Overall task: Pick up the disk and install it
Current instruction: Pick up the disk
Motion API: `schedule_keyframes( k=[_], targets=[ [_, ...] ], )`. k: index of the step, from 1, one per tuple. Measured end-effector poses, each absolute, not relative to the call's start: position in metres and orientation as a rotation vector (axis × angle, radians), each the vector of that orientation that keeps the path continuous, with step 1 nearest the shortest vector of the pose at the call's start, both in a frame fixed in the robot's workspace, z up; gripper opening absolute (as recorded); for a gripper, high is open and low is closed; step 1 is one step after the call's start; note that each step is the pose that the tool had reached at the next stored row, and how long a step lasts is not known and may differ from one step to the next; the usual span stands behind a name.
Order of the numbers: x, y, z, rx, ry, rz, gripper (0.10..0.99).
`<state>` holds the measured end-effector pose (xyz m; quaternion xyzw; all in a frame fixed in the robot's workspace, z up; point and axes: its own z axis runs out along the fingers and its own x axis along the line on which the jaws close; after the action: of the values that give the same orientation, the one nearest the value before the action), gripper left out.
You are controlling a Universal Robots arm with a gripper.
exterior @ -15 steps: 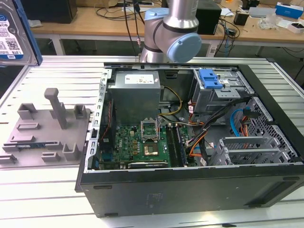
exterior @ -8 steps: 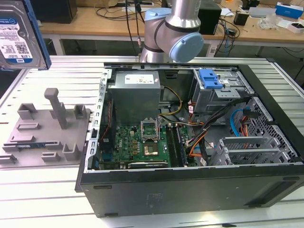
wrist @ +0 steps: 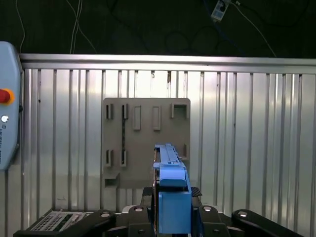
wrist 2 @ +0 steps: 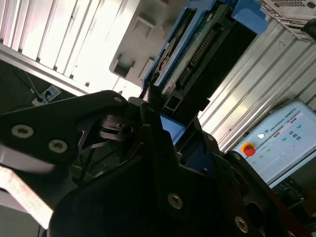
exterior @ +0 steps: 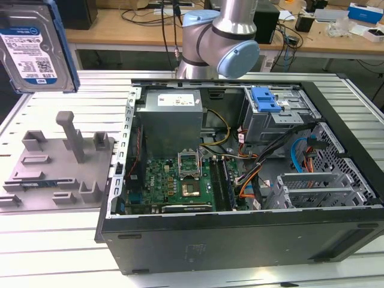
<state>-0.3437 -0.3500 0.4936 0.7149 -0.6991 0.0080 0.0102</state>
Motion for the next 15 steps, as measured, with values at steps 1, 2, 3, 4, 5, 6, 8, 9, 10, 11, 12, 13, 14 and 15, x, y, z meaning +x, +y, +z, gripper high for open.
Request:
schedule_keyframes(
  k=[1, 2, 3, 4, 5, 6, 8, 9, 10, 11, 12, 13, 14, 15],
  targets=[
    [-0.341, -0.351, 0.494, 2.232, -2.182, 0.025, 0.365],
    [-0.333, -0.354, 0.493, 2.232, -2.182, 0.025, 0.365],
    [-0.327, -0.356, 0.493, 2.232, -2.182, 0.025, 0.365],
    [-0.323, -0.358, 0.493, 2.232, -2.182, 0.025, 0.365],
    [-0.316, -0.360, 0.494, 2.232, -2.182, 0.024, 0.365],
    [-0.311, -0.362, 0.494, 2.232, -2.182, 0.024, 0.365],
    [-0.303, -0.365, 0.494, 2.232, -2.182, 0.024, 0.365],
    [-0.299, -0.367, 0.493, 2.232, -2.182, 0.024, 0.365],
    [-0.294, -0.368, 0.493, 2.232, -2.183, 0.024, 0.365],
    [-0.290, -0.370, 0.493, 2.232, -2.182, 0.024, 0.365],
    [-0.282, -0.372, 0.494, 2.232, -2.182, 0.024, 0.365],
    [-0.278, -0.374, 0.494, 2.232, -2.182, 0.024, 0.365],
    [-0.274, -0.375, 0.494, 2.232, -2.182, 0.024, 0.365],
    [-0.267, -0.378, 0.494, 2.232, -2.182, 0.024, 0.365]
  ],
)
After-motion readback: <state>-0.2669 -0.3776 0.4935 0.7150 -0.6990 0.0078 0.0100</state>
